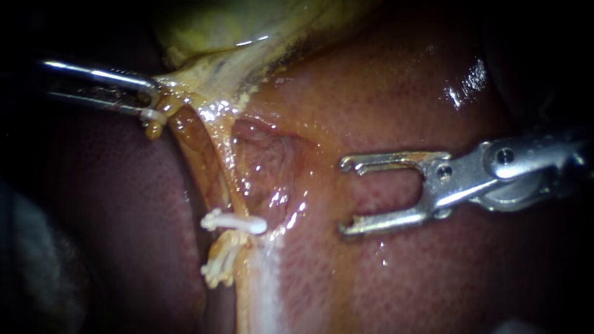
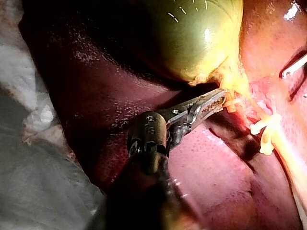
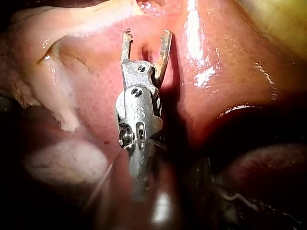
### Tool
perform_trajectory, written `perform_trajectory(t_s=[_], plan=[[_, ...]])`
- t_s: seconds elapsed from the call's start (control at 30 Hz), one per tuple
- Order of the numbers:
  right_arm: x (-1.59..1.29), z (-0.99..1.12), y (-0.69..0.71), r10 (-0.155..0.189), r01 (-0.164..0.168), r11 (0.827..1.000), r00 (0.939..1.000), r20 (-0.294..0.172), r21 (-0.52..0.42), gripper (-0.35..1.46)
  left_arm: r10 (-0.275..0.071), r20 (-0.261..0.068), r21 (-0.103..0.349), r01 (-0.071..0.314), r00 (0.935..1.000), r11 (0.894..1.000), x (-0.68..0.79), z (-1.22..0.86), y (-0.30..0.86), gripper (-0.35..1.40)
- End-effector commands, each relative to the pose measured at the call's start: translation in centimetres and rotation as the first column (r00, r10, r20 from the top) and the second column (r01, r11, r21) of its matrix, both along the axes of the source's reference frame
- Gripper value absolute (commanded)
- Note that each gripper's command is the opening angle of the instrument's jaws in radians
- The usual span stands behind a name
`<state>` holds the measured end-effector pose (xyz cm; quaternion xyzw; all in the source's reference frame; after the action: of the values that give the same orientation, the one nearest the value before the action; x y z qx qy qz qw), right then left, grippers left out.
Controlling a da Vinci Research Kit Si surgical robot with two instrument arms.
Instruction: Going back first clip right tube
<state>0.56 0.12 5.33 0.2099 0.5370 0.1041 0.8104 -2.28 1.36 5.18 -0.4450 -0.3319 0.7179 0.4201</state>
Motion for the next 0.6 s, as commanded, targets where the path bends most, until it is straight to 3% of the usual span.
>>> perform_trajectory(t_s=[0.03, 0.27, 0.6], plan=[[-0.01, 0.0, 0.01, 0.001, -0.001, 1.0, 1.0, -0.001, -0.003, 0.5, -0.002, -0.002, -0.001, 0.002, 1.0, 1.0, -0.01, 0.02, -0.01, -0.35], [-0.09, 0.0, 0.02, 0.004, -0.004, 1.0, 1.0, 0.0, -0.002, 0.5, -0.008, -0.006, -0.005, 0.008, 0.9999, 1.0, -0.13, 0.1, -0.02, -0.35], [-0.13, -0.01, 0.02, 0.004, -0.004, 1.0, 1.0, 0.0, -0.002, 0.5, -0.003, -0.006, -0.019, 0.002, 1.0, 1.0, -0.47, 0.39, -0.09, -0.35]])
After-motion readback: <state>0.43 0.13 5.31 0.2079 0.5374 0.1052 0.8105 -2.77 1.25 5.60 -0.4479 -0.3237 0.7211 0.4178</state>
